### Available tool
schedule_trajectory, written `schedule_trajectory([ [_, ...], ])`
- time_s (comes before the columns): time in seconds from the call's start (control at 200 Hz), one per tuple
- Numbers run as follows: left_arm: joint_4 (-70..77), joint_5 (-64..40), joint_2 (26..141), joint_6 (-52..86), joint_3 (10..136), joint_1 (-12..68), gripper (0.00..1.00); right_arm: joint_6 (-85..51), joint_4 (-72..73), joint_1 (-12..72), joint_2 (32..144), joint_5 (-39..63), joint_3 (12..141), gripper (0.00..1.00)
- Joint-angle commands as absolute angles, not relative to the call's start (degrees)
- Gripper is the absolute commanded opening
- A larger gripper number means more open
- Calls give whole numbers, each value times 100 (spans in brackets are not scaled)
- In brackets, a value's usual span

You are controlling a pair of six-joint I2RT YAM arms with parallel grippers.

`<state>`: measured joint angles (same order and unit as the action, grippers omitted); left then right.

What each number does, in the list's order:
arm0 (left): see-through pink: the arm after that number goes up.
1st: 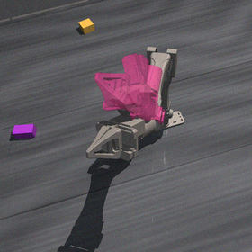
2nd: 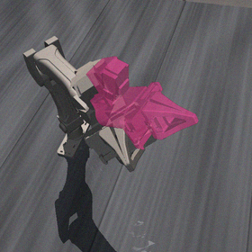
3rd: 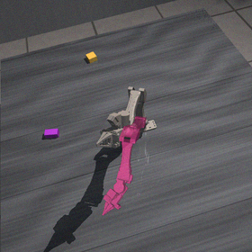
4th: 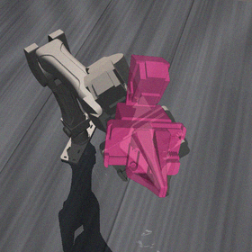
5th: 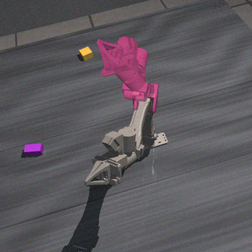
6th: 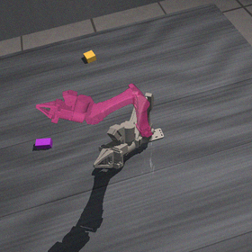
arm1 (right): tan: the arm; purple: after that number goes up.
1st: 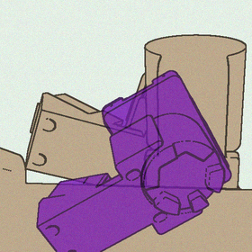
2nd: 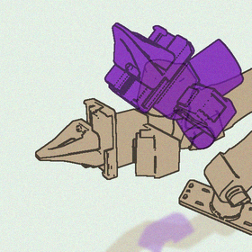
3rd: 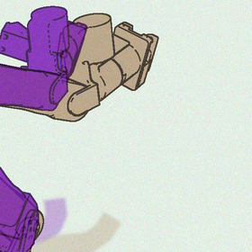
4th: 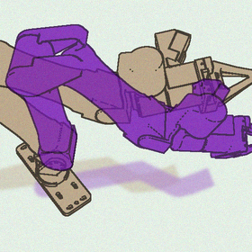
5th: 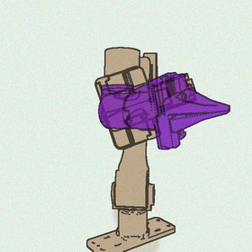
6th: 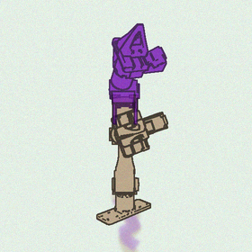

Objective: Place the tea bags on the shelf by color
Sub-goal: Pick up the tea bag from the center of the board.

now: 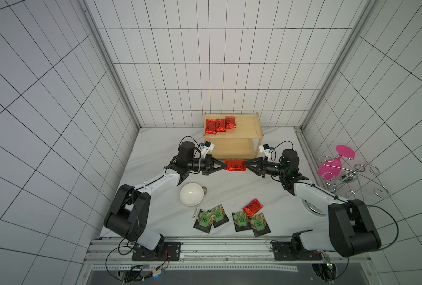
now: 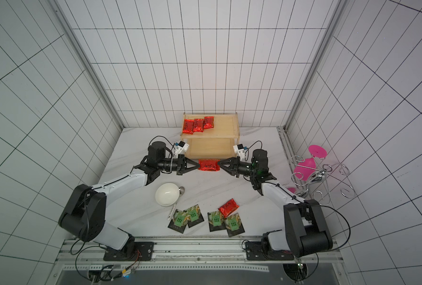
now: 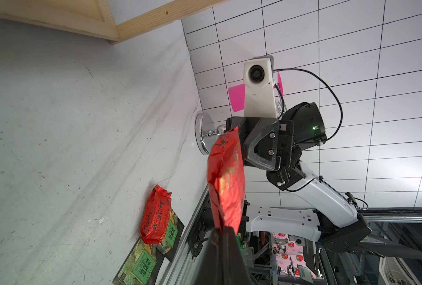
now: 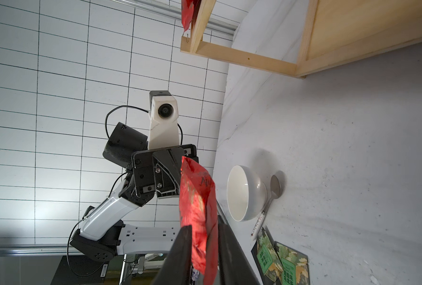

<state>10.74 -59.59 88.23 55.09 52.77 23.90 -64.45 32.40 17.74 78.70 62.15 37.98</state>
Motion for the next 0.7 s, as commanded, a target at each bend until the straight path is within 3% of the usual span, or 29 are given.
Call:
schedule_trajectory([
  [0.0, 1309, -5881, 8641, 5563, 5238, 2386, 0, -6486, 3365, 1817, 7831, 6372, 3865, 19],
  [0.15, 1318, -5827, 8555, 5581, 5227, 2390, 0, -6539, 3316, 1817, 7777, 6390, 3933, 9],
  [0.215, 1312, -5803, 8534, 5590, 5217, 2373, 0, -6564, 3267, 1817, 7744, 6385, 3946, 0],
  [0.41, 1316, -5601, 8434, 5598, 5065, 2330, 0, -6840, 3215, 1699, 7449, 6200, 3775, 0],
  [0.65, 1146, -5521, 8394, 5427, 5153, 2290, 0, -6335, 2014, 1644, 6945, 5825, 3903, 0],
  [0.695, 748, -5483, 8352, 5196, 5316, 2277, 20, -6354, 1883, 1644, 6907, 5692, 3973, 0],
])
